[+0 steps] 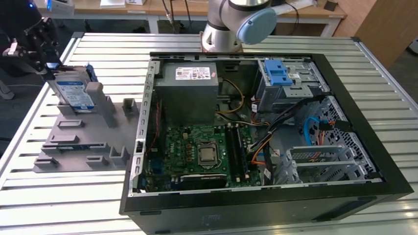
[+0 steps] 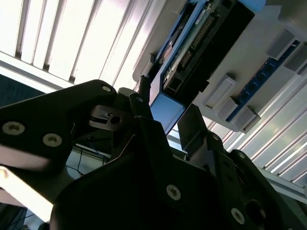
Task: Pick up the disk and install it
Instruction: 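Pick up the disk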
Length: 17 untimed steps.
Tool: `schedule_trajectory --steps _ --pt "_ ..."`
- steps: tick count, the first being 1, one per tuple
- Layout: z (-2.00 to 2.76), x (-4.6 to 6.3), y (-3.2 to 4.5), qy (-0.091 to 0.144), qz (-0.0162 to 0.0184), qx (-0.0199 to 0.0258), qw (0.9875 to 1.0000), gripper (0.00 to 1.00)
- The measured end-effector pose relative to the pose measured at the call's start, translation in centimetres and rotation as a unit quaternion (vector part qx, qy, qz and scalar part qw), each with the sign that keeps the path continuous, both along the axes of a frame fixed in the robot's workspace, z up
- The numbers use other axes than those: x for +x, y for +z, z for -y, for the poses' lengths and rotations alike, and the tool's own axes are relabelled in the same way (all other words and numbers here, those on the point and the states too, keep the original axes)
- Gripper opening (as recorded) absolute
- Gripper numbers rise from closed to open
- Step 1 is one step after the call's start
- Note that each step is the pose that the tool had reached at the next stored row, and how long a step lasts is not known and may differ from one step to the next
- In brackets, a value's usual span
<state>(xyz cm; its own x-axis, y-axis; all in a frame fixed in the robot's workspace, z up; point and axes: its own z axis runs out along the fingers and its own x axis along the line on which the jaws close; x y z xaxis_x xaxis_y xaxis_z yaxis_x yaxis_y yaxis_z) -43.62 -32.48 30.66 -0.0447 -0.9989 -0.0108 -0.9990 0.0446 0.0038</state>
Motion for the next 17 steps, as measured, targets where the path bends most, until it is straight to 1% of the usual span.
schedule_trajectory --steps 10,17 --pt "-0.02 -0.1 -1.12 0.001 0.0000 -0.0006 1.0000 0.51" --pt "-0.01 -0.2 -1.72 0.007 0.0000 -0.0009 1.0000 0.51"
